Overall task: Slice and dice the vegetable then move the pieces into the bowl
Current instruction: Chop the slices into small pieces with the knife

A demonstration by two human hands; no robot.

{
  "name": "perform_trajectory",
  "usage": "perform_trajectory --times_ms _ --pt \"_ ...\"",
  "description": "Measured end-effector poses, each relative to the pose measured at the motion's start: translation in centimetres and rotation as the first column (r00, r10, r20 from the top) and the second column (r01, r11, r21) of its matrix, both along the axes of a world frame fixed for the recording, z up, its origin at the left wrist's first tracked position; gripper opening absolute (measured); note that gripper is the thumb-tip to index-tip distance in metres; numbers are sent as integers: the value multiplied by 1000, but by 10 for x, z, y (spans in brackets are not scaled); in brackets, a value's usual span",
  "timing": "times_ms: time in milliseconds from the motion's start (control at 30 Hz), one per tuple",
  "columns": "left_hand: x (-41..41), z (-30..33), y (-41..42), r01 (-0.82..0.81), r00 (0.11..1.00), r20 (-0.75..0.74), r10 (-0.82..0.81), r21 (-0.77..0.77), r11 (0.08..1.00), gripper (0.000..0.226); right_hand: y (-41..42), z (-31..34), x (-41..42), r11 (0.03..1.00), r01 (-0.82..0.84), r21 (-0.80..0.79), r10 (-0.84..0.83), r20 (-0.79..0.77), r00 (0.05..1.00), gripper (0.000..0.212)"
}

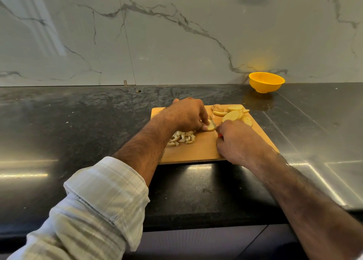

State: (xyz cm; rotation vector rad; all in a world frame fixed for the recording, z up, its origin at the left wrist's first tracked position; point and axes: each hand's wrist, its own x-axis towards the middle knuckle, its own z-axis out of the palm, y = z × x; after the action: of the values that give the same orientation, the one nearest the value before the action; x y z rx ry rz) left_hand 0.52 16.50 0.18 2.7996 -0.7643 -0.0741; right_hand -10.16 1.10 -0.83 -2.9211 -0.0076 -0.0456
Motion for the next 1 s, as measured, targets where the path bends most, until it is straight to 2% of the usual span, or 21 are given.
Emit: perform_trajectory --times_ms 133,400,600,733,833,1000 --pt "7 -4 3 4 1000 -8 -4 -65 998 12 -3 -5 -13 998 -16 54 14 33 999 19" --pt "7 -3 2 27 999 -24 -29 -79 997 11 9 2 -12 999 17 43 -13 -86 996 36" --pt "8 -3 0 32 998 -58 -38 -100 994 5 21 15 0 998 35 59 -31 -72 997 32" --pt "8 -3 0 7 1000 -18 -9 -85 996 8 15 12 -2 997 39 60 -34 -84 996 27" --pt "10 -2 5 20 999 -41 -25 -107 994 9 8 2 -7 997 39 65 -33 -83 996 24" --pt "12 -2 11 33 999 -35 -37 -109 993 8 7 -4 -11 997 7 72 -9 26 1000 29"
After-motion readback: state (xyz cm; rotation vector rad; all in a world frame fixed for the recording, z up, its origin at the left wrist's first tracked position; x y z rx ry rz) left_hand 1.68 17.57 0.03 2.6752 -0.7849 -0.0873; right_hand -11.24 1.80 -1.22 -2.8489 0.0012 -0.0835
